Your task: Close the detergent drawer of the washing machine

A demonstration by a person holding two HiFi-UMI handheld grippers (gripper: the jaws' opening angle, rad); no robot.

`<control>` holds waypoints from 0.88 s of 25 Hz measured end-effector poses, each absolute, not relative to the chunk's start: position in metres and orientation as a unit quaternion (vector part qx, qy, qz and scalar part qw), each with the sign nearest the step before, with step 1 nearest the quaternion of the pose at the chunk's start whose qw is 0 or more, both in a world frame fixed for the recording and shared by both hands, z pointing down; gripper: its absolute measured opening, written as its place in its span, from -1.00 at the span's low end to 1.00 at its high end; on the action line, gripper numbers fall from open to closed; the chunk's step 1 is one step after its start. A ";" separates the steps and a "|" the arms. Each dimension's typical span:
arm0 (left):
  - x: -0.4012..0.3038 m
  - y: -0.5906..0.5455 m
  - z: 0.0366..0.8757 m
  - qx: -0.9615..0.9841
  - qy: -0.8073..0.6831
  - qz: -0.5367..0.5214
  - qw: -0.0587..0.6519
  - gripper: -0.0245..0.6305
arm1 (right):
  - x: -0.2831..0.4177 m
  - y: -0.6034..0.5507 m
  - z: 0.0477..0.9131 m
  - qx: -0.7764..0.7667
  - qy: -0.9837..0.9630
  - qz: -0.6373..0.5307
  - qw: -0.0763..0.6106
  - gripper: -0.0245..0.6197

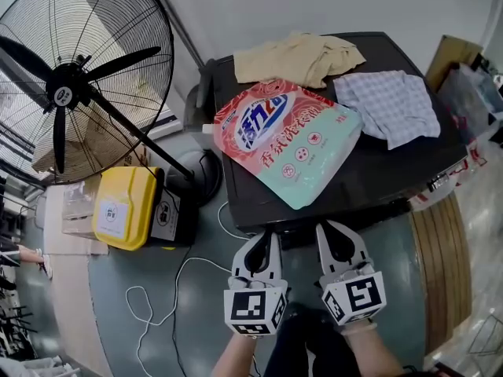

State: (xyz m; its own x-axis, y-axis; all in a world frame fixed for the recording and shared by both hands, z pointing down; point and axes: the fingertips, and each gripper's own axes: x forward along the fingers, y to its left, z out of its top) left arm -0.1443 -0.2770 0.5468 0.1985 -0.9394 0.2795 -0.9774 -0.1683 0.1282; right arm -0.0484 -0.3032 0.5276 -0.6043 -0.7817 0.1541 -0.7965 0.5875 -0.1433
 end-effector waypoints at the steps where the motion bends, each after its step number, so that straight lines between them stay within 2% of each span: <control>1: -0.144 -0.277 0.547 0.760 -0.631 0.068 0.140 -0.88 | -0.048 -0.303 0.528 0.440 -0.891 0.104 0.033 -0.84; 22: -0.138 -0.246 0.539 0.742 -0.650 0.083 0.145 -0.88 | -0.045 -0.273 0.530 0.405 -0.905 0.117 0.063 -0.84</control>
State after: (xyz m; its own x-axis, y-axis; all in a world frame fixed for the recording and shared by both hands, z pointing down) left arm -0.1382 -0.2461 0.5387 0.1420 -0.9399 0.3104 -0.9877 -0.1137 0.1073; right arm -0.0445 -0.2731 0.5297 -0.6645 -0.7177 0.2079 -0.7470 0.6452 -0.1604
